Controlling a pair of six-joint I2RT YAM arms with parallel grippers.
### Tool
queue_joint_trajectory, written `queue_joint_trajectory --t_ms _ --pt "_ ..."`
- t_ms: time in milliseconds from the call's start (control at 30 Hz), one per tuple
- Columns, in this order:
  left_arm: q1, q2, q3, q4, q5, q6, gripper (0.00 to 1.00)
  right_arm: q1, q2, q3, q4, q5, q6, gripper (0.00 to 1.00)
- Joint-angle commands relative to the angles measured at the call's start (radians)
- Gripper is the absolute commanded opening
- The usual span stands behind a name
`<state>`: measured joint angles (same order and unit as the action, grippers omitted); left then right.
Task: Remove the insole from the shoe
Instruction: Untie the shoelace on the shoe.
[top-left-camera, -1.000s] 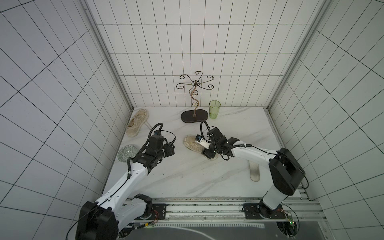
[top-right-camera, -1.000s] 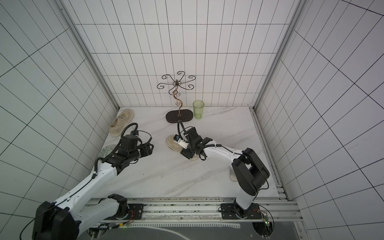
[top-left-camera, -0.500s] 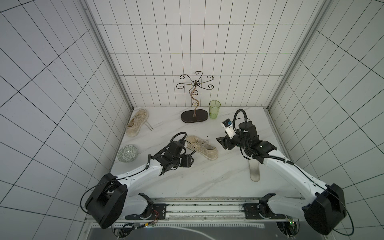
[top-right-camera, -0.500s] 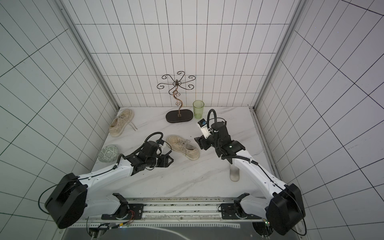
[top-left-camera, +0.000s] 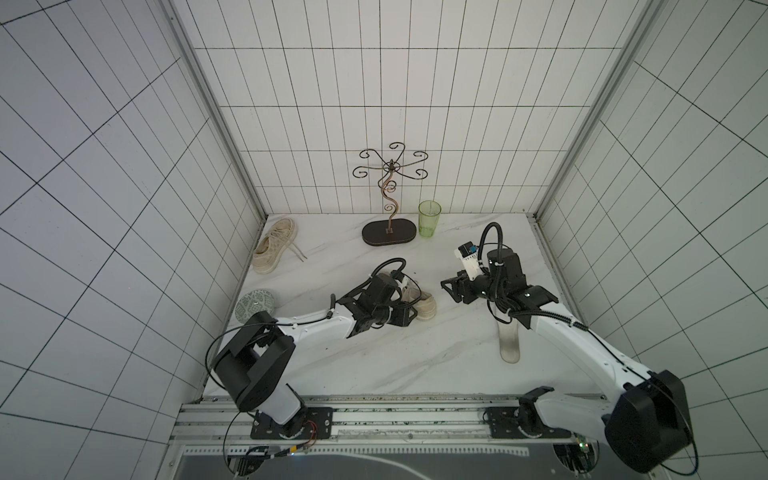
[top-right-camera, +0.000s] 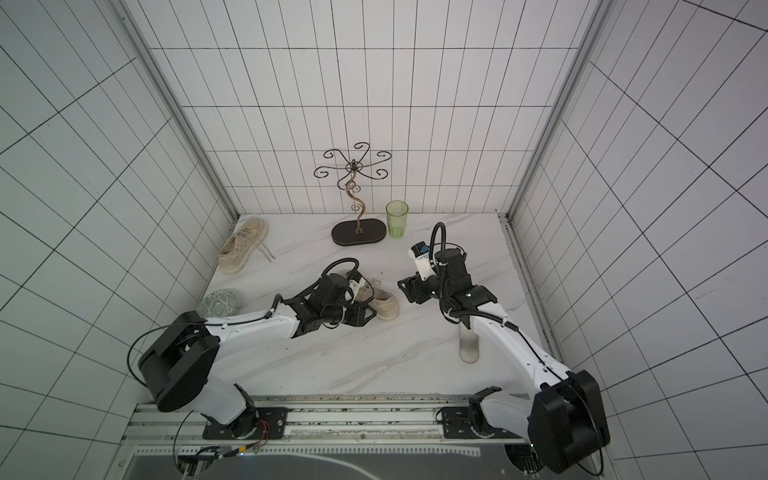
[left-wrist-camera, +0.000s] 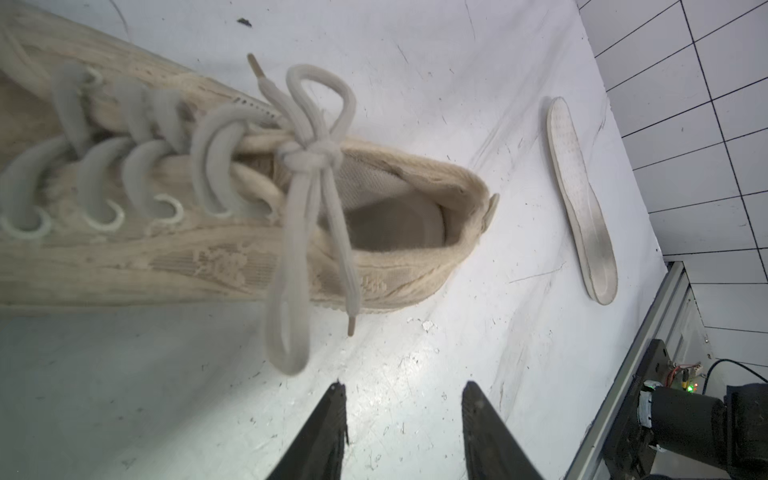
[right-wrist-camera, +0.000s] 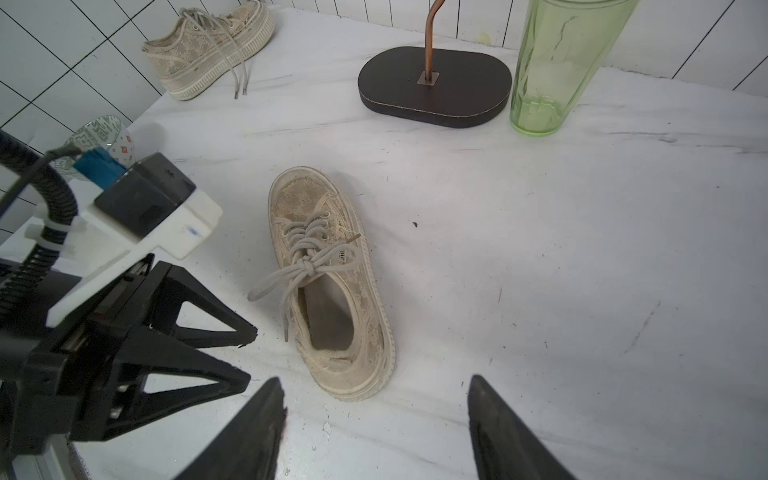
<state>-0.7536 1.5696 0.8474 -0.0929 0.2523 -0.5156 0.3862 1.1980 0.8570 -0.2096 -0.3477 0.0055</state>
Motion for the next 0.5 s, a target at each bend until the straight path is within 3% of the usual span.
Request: queue_joint_trajectory --t_ms 0,267,467 --pt "-0.006 0.036 0.047 0.050 -0.049 0.016 0.43 -0.007 -0.014 -0.059 0.010 -0.046 0.019 0.69" --pt "-0.007 0.093 0.084 0.042 -0.154 0.041 0.34 -0.013 -0.018 -0.078 0.013 -0.062 0.022 0.69" --pt "-0.007 0.128 0.099 0.057 -0.166 0.062 0.31 -0.018 -0.022 -0.081 0.013 -0.074 0.021 0.69"
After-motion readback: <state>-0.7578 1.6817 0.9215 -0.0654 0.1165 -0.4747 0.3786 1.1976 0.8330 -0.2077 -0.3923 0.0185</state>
